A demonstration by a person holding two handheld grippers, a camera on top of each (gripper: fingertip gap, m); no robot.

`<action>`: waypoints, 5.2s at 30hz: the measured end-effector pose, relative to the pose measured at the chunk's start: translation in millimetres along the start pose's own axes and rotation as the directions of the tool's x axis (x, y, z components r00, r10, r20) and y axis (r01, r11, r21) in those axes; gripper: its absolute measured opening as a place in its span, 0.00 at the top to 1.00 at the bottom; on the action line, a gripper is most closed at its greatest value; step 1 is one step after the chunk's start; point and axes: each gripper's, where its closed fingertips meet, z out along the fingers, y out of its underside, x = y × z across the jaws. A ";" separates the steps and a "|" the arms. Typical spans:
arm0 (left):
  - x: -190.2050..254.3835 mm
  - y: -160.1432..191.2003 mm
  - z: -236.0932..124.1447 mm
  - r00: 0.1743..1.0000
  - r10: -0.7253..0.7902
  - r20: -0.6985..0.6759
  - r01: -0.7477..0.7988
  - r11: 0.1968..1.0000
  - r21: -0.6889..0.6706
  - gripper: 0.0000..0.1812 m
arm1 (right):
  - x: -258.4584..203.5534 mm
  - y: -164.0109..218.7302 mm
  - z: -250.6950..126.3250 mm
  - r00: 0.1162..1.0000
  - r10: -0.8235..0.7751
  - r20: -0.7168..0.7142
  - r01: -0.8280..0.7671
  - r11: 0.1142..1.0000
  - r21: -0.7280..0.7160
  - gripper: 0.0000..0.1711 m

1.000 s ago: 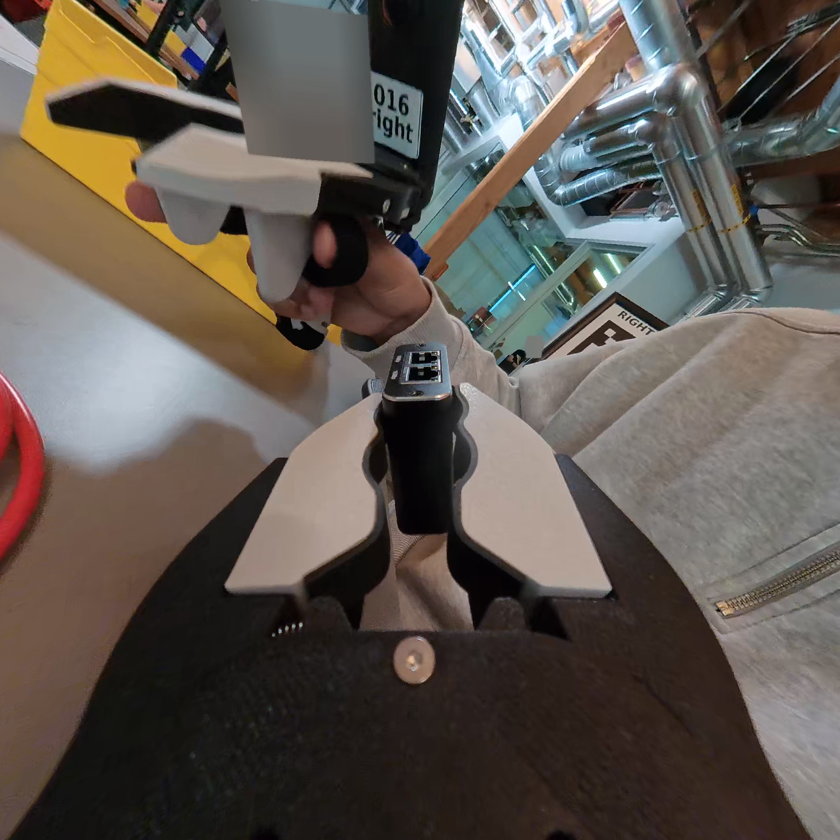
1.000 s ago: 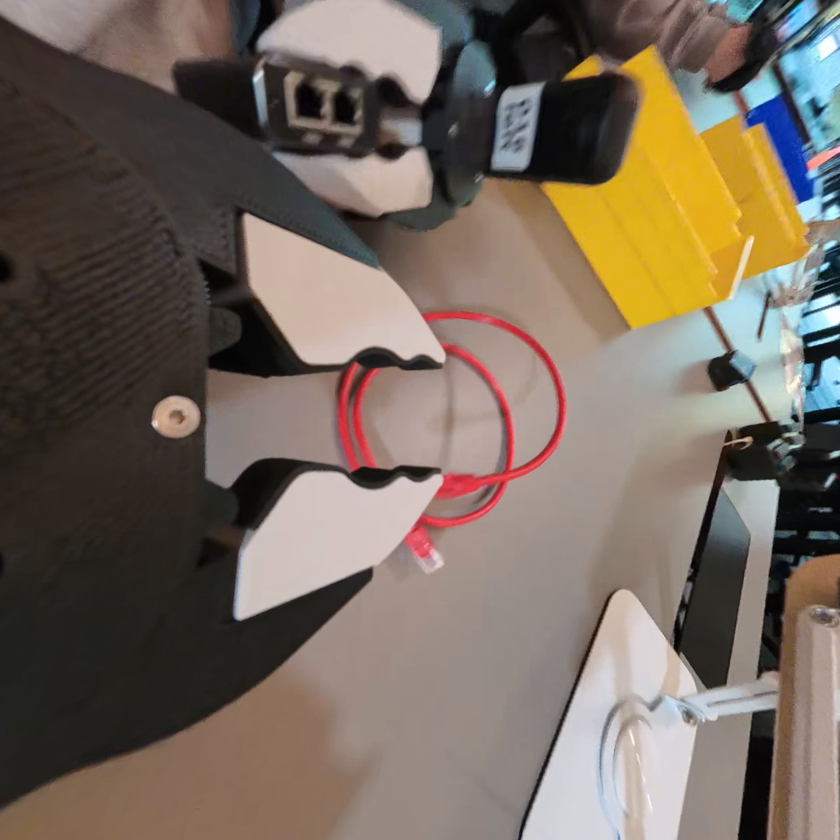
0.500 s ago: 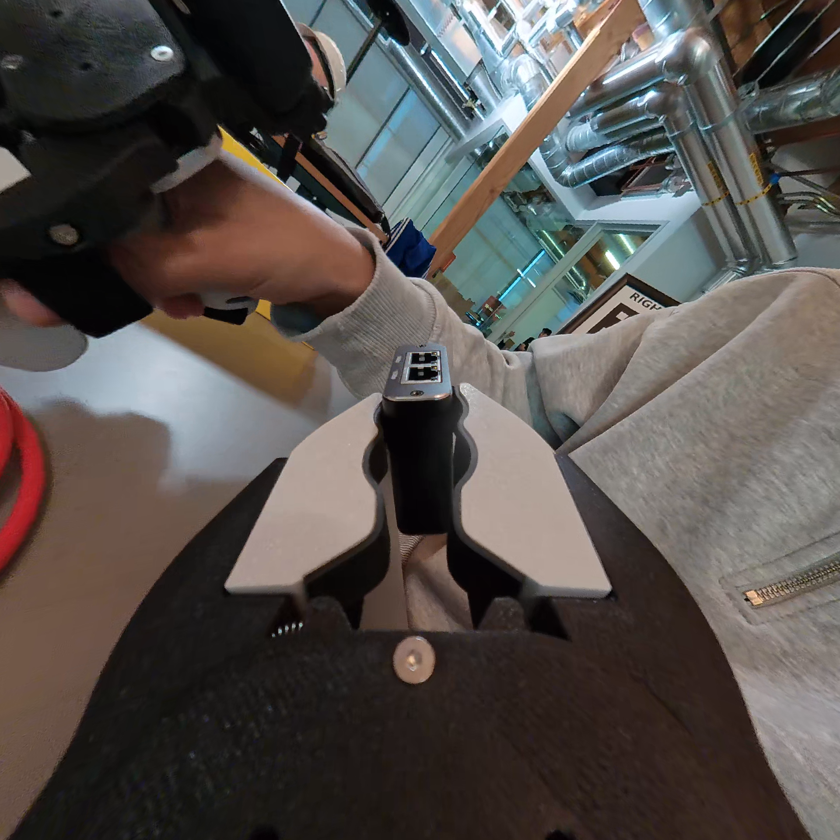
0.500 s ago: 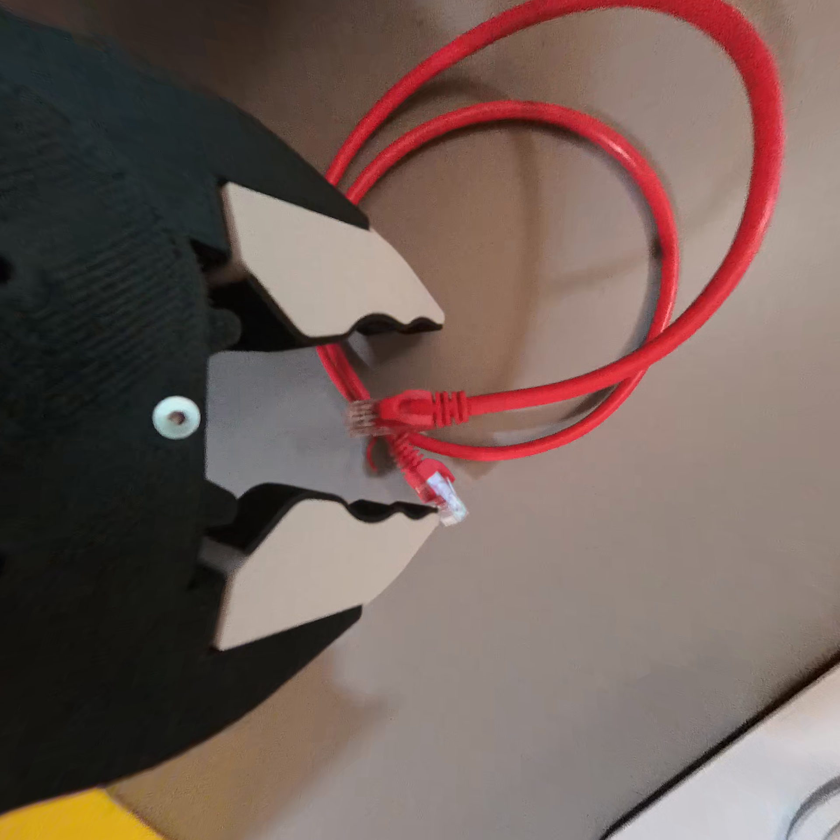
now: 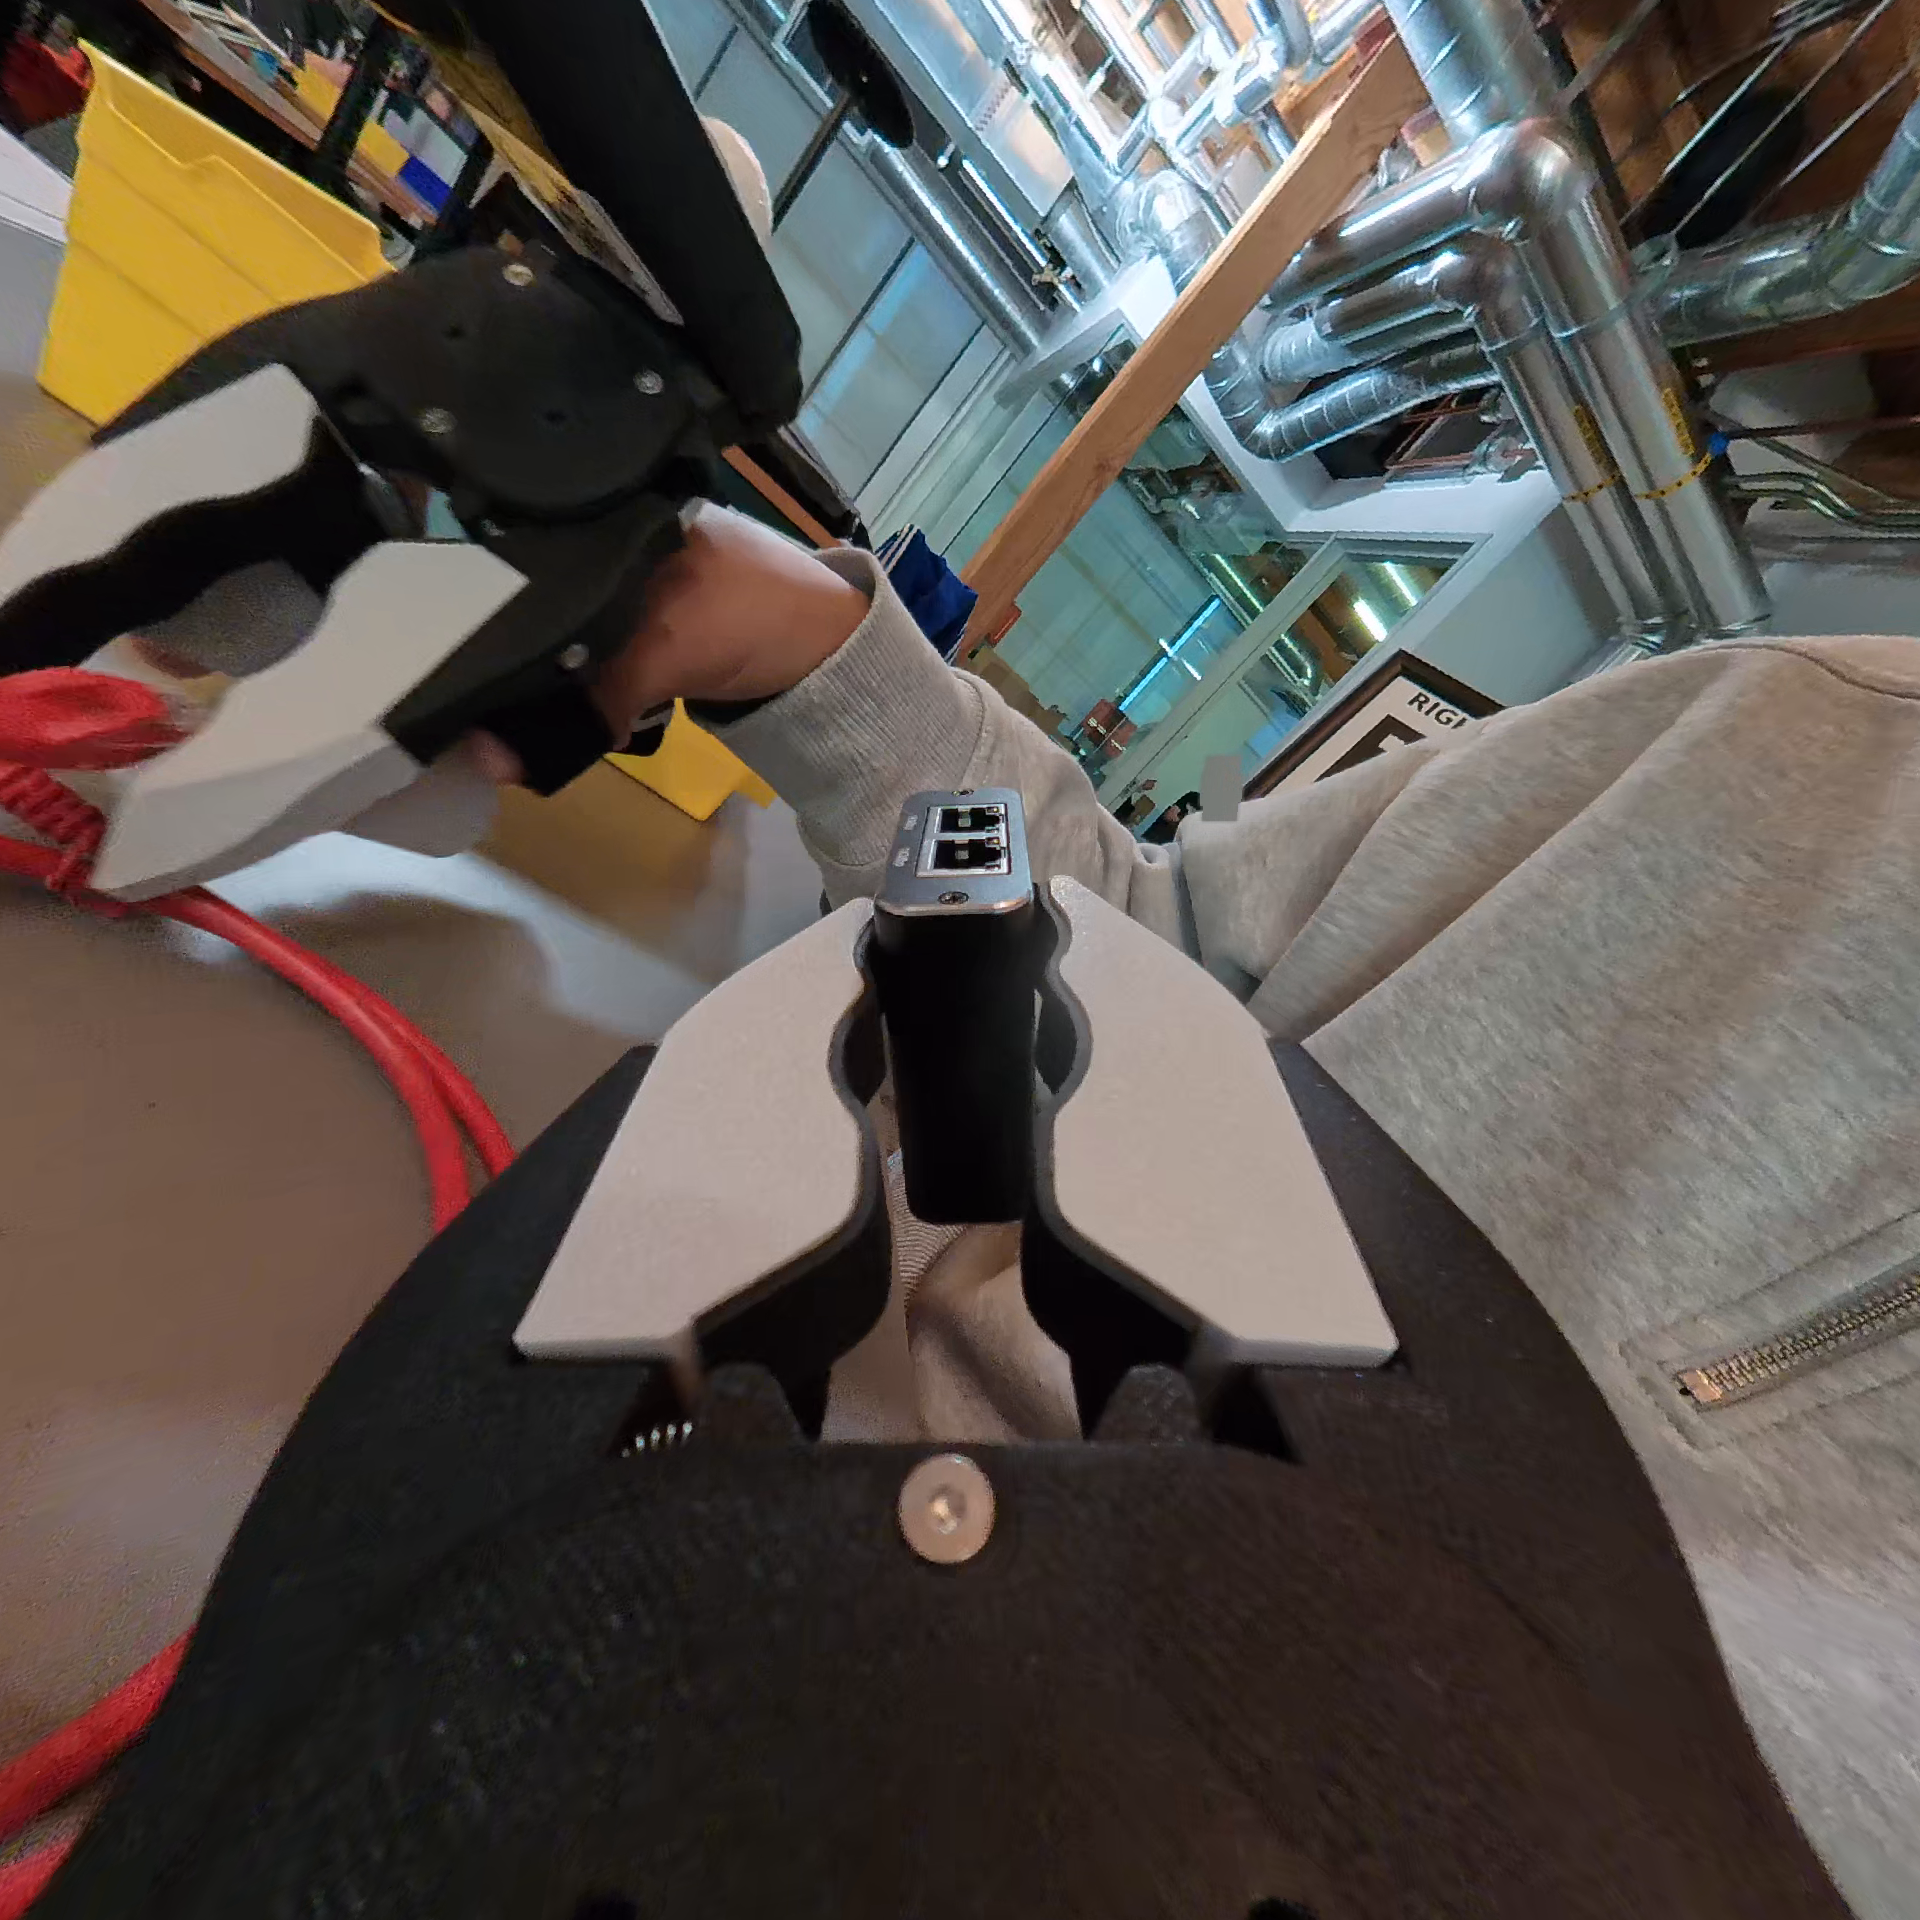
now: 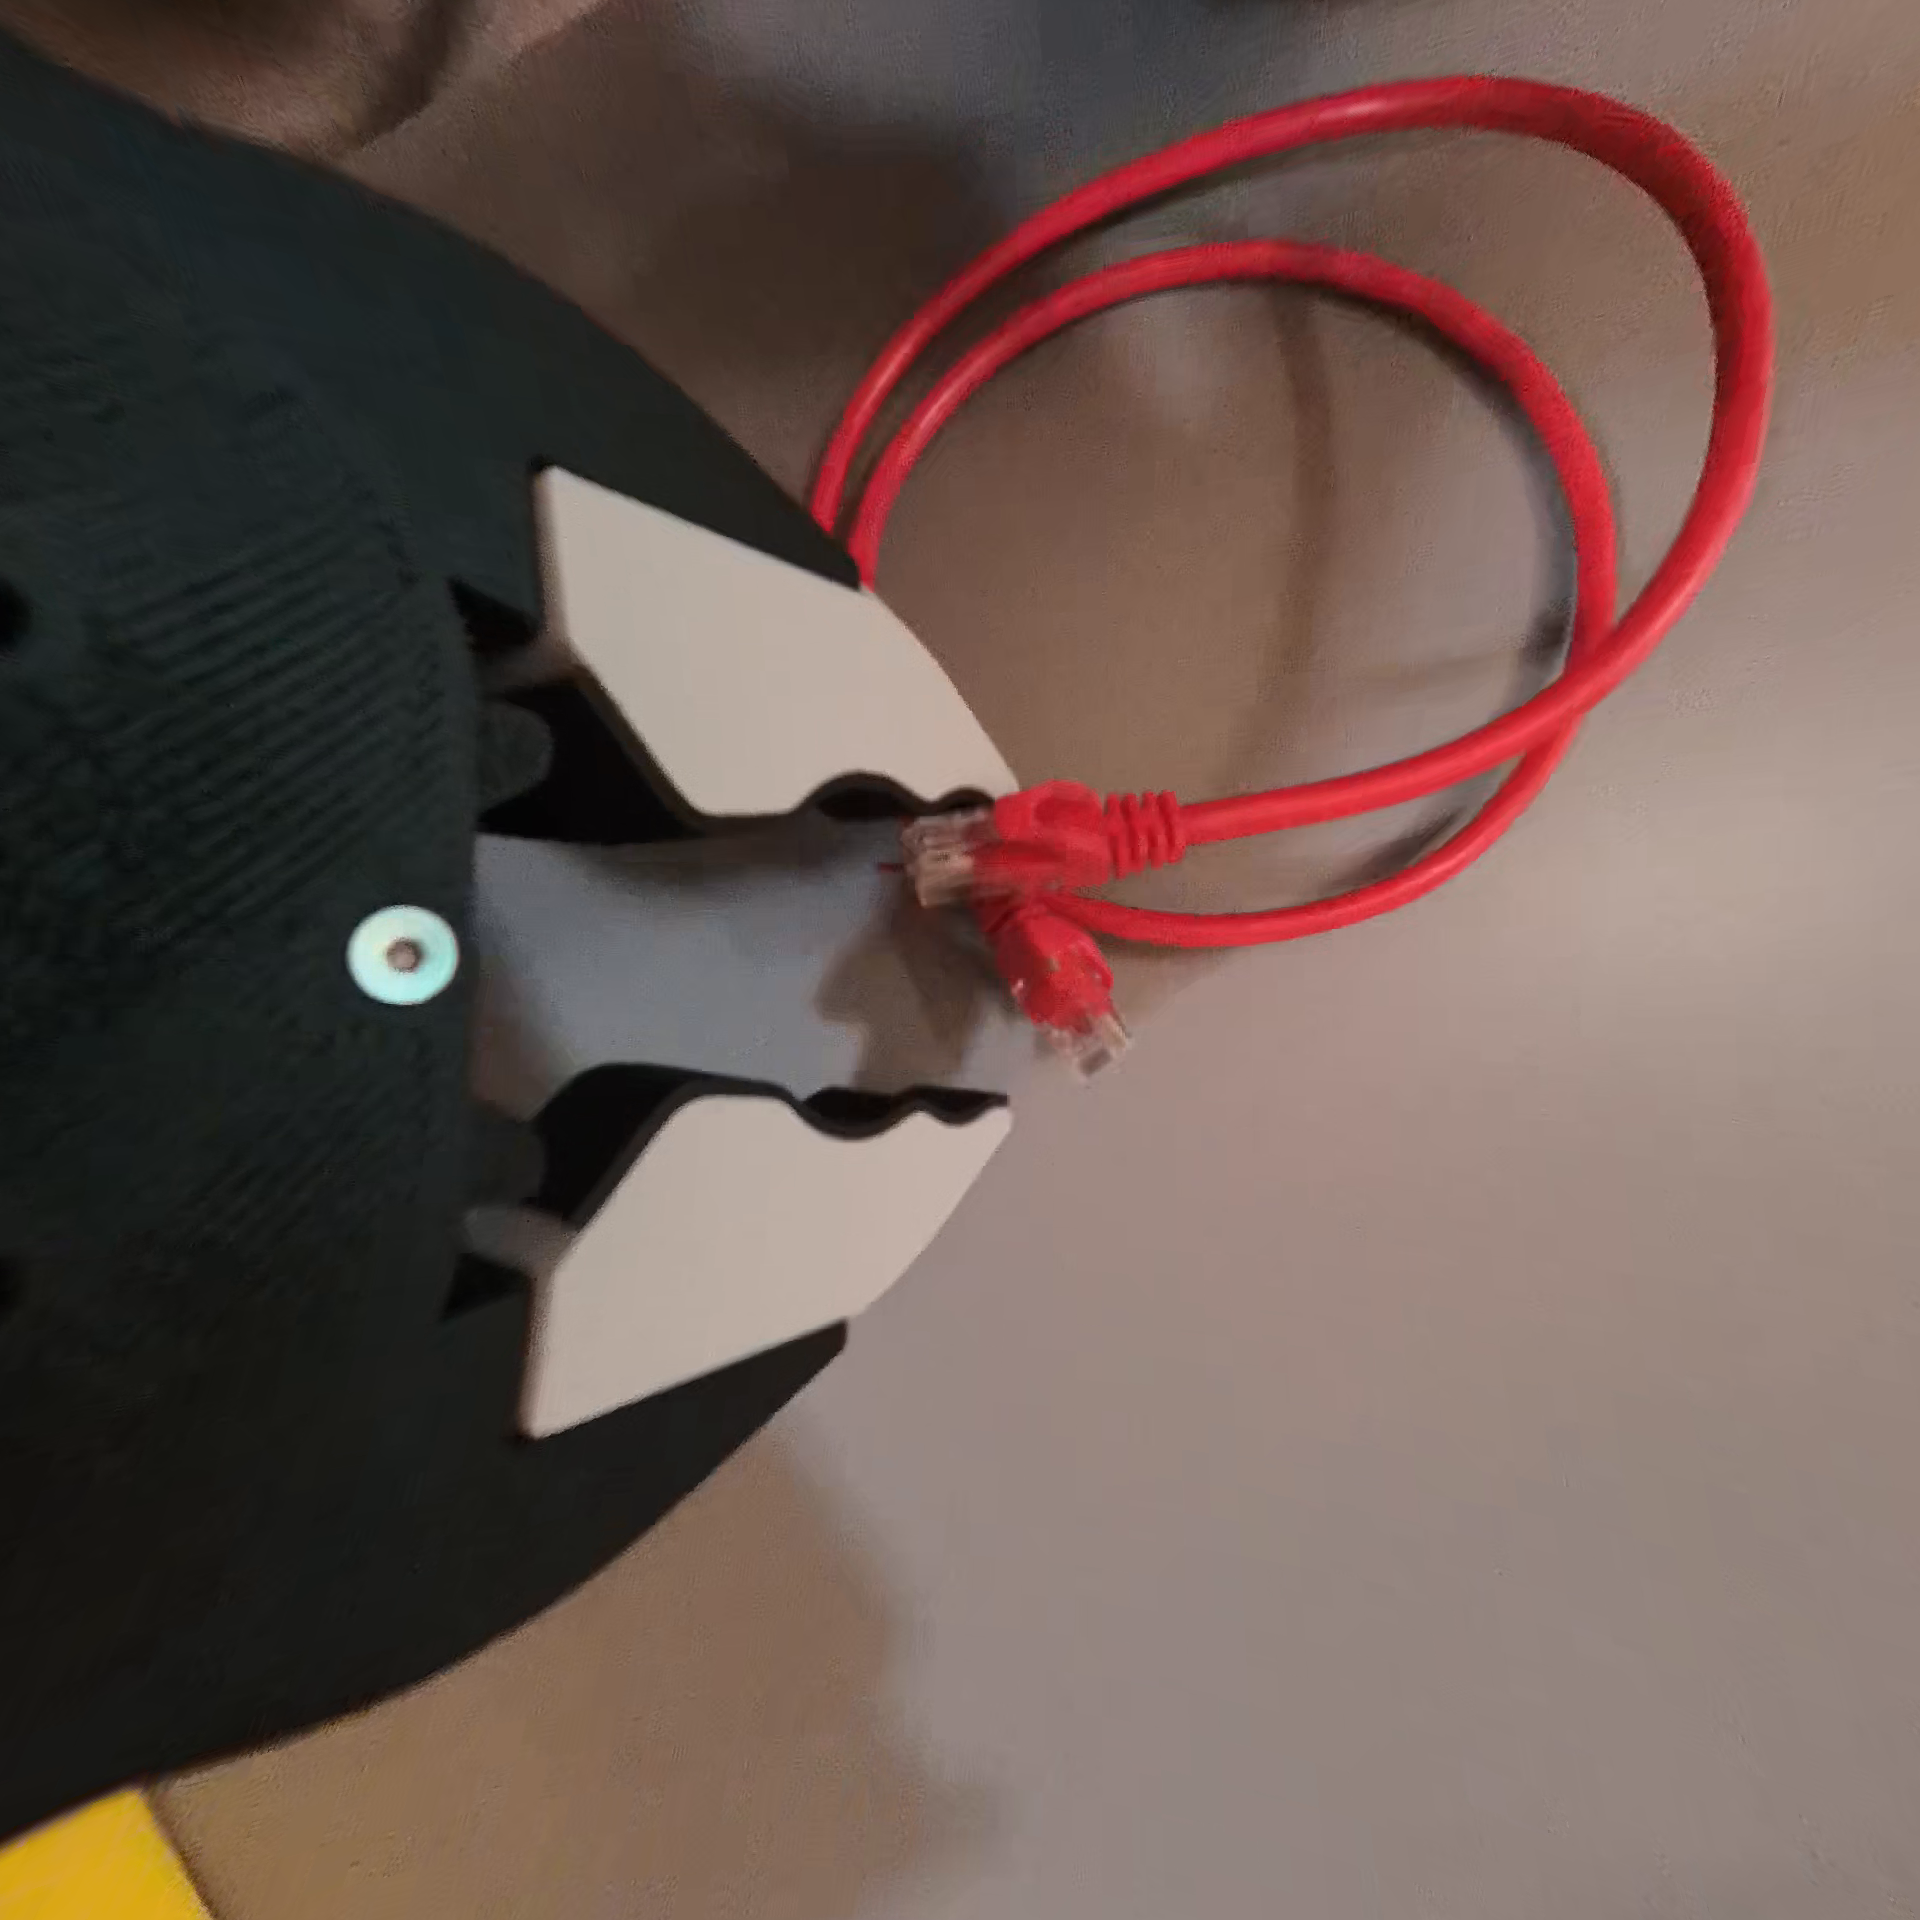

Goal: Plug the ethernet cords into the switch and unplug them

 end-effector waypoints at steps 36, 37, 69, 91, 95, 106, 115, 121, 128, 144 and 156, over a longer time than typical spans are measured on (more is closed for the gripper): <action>19.0 21.3 16.3 0.993 -0.029 -0.115 0.018 0.995 -0.094 0.86 | -41.0 -75.6 -15.9 0.987 -0.152 -0.046 0.158 0.909 0.386 0.69; 19.0 21.5 16.4 0.993 -0.029 -0.116 0.018 0.995 -0.095 0.86 | -39.6 -75.2 -8.8 0.989 -0.141 -0.050 0.149 0.919 0.364 0.71; 18.4 24.8 18.4 0.994 -0.024 -0.108 0.012 0.994 -0.110 0.86 | -0.4 -13.0 5.4 0.946 0.119 -0.301 -0.086 0.989 0.121 0.83; 19.4 27.9 19.8 0.993 -0.025 -0.112 0.011 0.992 -0.124 0.86 | -41.1 -13.5 27.4 0.979 0.107 -0.173 -0.098 0.993 0.058 0.71; 19.7 28.8 20.3 0.993 -0.025 -0.112 0.011 0.992 -0.128 0.86 | -38.3 -18.6 28.8 0.974 0.064 -0.216 -0.050 0.996 0.069 0.80; 19.9 31.6 21.6 0.994 -0.012 -0.104 -0.003 0.990 -0.140 0.86 | -35.9 -30.9 22.1 0.973 -0.041 -0.227 0.077 0.985 0.154 0.88; 20.1 31.6 21.2 0.995 -0.004 -0.103 -0.011 0.990 -0.139 0.86 | 2.6 -60.6 -76.1 0.938 0.142 -0.317 0.037 0.867 0.497 0.92; 20.0 31.5 21.3 0.995 -0.001 -0.103 -0.013 0.990 -0.138 0.86 | 29.3 -44.7 -184.8 0.873 0.283 -0.397 0.053 0.754 0.655 0.92; 19.1 29.8 22.3 0.994 -0.019 -0.107 0.006 0.992 -0.123 0.86 | 75.3 65.5 -309.8 0.640 0.466 -0.610 0.098 0.738 0.668 0.92; 11.1 30.0 28.2 0.999 0.007 -0.052 -0.013 0.993 -0.121 0.86 | 149.2 234.5 -291.0 0.377 0.690 -0.618 -0.167 0.707 0.687 0.69; 9.9 11.1 15.6 1.000 -0.005 -0.031 0.005 1.000 -0.016 0.86 | 116.9 182.8 -332.3 0.189 0.668 -0.720 0.030 0.729 0.684 0.58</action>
